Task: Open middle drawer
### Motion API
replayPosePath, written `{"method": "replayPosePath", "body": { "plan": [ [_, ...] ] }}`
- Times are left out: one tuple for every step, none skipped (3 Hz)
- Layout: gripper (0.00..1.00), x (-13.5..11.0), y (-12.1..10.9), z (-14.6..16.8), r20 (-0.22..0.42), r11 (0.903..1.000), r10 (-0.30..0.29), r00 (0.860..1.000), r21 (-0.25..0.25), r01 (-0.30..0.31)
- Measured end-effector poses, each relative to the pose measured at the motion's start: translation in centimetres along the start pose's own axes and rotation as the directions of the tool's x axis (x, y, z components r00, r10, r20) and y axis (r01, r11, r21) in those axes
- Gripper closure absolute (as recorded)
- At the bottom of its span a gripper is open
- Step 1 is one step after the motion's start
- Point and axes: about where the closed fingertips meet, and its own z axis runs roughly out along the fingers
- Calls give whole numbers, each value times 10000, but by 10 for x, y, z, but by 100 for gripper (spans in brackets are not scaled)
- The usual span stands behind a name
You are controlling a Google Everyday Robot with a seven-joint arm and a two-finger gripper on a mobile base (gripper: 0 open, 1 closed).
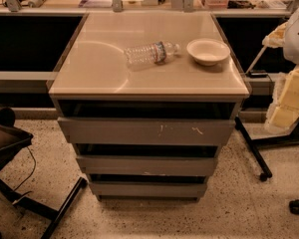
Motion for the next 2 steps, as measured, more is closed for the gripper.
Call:
{"method": "replayPosePath", "body": {
  "plan": [
    [0, 0, 0, 0, 1, 10000, 1, 10000, -1, -1],
    [0, 10, 4, 20, 325, 9990, 365, 9988, -259, -357]
  ]
}}
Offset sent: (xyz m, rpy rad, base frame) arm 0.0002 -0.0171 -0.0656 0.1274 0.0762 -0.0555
